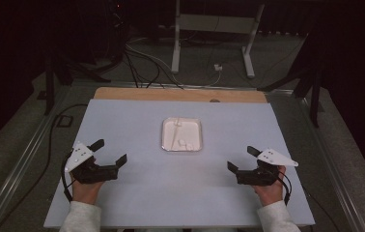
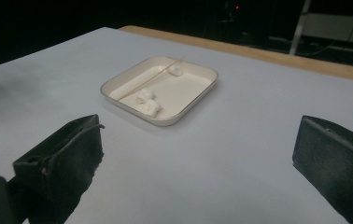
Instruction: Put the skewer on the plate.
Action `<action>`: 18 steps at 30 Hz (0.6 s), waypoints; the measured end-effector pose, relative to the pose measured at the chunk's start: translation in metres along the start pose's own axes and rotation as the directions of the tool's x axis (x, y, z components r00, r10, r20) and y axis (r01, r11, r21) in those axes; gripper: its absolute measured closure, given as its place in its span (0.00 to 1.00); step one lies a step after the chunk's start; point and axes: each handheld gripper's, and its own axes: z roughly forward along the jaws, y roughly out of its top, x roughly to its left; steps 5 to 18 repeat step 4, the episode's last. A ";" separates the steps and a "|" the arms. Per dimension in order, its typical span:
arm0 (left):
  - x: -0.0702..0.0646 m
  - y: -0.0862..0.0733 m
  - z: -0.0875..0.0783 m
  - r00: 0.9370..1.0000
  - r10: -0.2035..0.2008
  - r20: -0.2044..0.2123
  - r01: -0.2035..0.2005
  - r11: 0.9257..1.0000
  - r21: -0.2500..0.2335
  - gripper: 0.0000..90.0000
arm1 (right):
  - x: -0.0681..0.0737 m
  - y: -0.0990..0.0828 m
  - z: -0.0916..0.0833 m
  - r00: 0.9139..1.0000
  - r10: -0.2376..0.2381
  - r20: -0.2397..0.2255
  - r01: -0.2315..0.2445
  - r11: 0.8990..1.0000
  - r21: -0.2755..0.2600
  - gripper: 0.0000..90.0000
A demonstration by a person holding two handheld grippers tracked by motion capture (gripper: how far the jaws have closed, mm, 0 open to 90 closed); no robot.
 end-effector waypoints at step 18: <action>0.001 0.001 -0.002 1.000 0.003 -0.012 -0.003 1.000 -0.007 0.01 | -0.002 -0.002 -0.002 1.000 0.000 0.012 0.000 1.000 -0.011 0.02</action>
